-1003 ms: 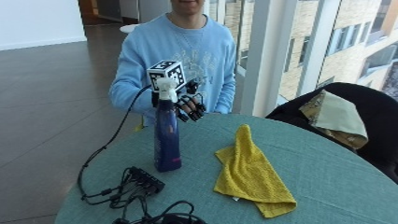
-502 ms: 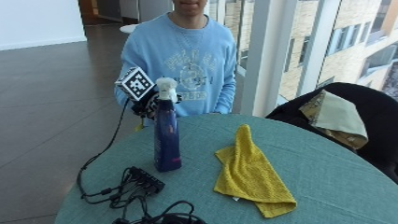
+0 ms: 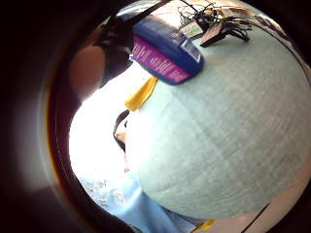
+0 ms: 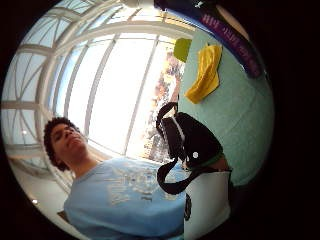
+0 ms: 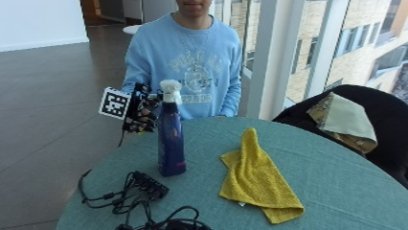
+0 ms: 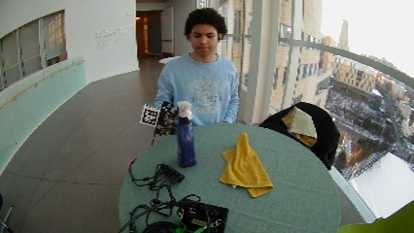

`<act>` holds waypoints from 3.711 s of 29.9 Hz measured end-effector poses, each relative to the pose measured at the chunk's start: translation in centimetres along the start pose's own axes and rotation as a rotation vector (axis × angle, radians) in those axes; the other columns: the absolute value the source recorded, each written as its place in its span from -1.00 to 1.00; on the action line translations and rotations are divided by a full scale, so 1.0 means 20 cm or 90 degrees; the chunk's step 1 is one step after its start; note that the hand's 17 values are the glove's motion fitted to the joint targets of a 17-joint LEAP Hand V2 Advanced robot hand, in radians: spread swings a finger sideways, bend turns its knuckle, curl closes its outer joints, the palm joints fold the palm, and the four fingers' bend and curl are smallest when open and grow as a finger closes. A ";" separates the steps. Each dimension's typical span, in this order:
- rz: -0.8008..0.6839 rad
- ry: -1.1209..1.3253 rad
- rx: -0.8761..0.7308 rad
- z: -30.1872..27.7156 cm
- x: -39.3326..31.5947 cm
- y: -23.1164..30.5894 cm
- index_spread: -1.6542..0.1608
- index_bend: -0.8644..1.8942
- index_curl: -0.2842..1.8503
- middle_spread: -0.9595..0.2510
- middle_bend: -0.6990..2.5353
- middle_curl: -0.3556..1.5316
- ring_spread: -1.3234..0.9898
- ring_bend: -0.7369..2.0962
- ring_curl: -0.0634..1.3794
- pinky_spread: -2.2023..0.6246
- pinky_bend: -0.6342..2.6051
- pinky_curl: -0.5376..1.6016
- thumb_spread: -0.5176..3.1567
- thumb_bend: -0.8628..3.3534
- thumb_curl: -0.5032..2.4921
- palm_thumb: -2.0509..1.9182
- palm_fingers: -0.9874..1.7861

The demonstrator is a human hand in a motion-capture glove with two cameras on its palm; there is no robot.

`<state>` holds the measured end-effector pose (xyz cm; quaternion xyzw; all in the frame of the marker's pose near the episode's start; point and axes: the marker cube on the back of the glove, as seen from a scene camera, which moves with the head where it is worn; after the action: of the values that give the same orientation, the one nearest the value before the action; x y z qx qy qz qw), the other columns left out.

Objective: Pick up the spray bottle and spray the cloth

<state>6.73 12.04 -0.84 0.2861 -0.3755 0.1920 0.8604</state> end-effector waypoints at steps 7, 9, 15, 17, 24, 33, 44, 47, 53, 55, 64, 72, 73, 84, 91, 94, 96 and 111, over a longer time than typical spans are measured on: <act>-0.011 0.005 0.005 -0.01 0.05 -0.20 0.39 -0.28 -0.53 0.56 -0.44 -0.27 0.17 -0.25 -0.50 0.71 -0.34 -0.17 -0.10 -0.56 -0.47 0.34 0.07; 0.002 -0.006 0.027 0.01 0.07 -0.27 0.39 -0.28 -0.53 0.56 -0.44 -0.26 0.17 -0.25 -0.50 0.71 -0.34 -0.17 -0.10 -0.57 -0.47 0.35 0.07; 0.065 -0.019 0.066 0.05 0.10 -0.46 0.39 -0.28 -0.52 0.57 -0.45 -0.26 0.17 -0.26 -0.50 0.71 -0.33 -0.17 -0.10 -0.57 -0.46 0.38 0.06; 0.063 -0.022 0.067 0.06 0.11 -0.50 0.39 -0.28 -0.52 0.57 -0.45 -0.26 0.17 -0.26 -0.50 0.71 -0.33 -0.16 -0.11 -0.57 -0.45 0.38 0.05; 0.061 -0.038 0.098 0.11 0.14 -0.64 0.39 -0.29 -0.52 0.56 -0.44 -0.25 0.18 -0.25 -0.49 0.71 -0.33 -0.17 -0.13 -0.59 -0.44 0.41 0.06; 0.052 -0.021 0.145 0.14 0.16 -0.70 0.42 -0.28 -0.52 0.54 -0.42 -0.24 0.19 -0.22 -0.49 0.74 -0.34 -0.17 -0.18 -0.60 -0.44 0.40 0.16; -0.058 0.068 0.039 0.10 0.12 -0.70 0.46 -0.30 -0.50 0.49 -0.42 -0.21 0.18 -0.14 -0.44 0.74 -0.38 -0.18 -0.20 -0.58 -0.37 0.48 0.33; -0.043 0.087 0.050 0.11 0.06 -0.76 0.45 -0.31 -0.51 0.49 -0.41 -0.21 0.18 -0.13 -0.43 0.74 -0.38 -0.18 -0.21 -0.59 -0.35 0.49 0.34; 0.017 0.117 -0.023 0.08 -0.05 -0.84 0.45 -0.31 -0.52 0.48 -0.40 -0.20 0.18 -0.12 -0.42 0.74 -0.38 -0.17 -0.22 -0.60 -0.32 0.49 0.36; 0.011 0.131 -0.049 0.07 -0.08 -0.86 0.46 -0.31 -0.52 0.48 -0.40 -0.19 0.18 -0.12 -0.42 0.73 -0.38 -0.17 -0.23 -0.60 -0.31 0.49 0.37; 0.097 0.213 -0.220 0.09 -0.16 -1.01 0.47 -0.32 -0.53 0.48 -0.40 -0.19 0.18 -0.11 -0.42 0.73 -0.38 -0.17 -0.25 -0.60 -0.28 0.49 0.39; 0.160 0.288 -0.339 0.14 -0.09 -1.07 0.48 -0.32 -0.54 0.49 -0.40 -0.18 0.19 -0.11 -0.41 0.72 -0.38 -0.16 -0.25 -0.60 -0.26 0.49 0.39; 0.169 0.294 -0.352 0.15 -0.09 -1.07 0.48 -0.32 -0.54 0.49 -0.40 -0.18 0.19 -0.11 -0.41 0.72 -0.38 -0.16 -0.25 -0.60 -0.26 0.49 0.39; 0.225 0.342 -0.427 0.22 -0.04 -1.08 0.48 -0.32 -0.55 0.50 -0.40 -0.18 0.19 -0.10 -0.41 0.72 -0.38 -0.16 -0.25 -0.60 -0.24 0.48 0.40; 0.238 0.347 -0.444 0.23 -0.03 -1.08 0.49 -0.32 -0.56 0.51 -0.40 -0.17 0.19 -0.10 -0.41 0.71 -0.37 -0.16 -0.25 -0.60 -0.23 0.47 0.40; 0.242 0.346 -0.448 0.24 -0.02 -1.08 0.49 -0.32 -0.56 0.51 -0.40 -0.17 0.20 -0.10 -0.41 0.71 -0.37 -0.15 -0.25 -0.60 -0.23 0.47 0.40; 0.247 0.343 -0.448 0.25 -0.02 -1.08 0.49 -0.32 -0.57 0.51 -0.40 -0.17 0.19 -0.10 -0.41 0.71 -0.37 -0.15 -0.25 -0.60 -0.23 0.47 0.41; 0.264 0.342 -0.463 0.26 -0.02 -1.07 0.51 -0.32 -0.57 0.52 -0.40 -0.17 0.19 -0.09 -0.41 0.70 -0.36 -0.15 -0.25 -0.60 -0.21 0.46 0.42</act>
<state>15.49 -7.68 -5.69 -0.1732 -0.2324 0.2826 0.9144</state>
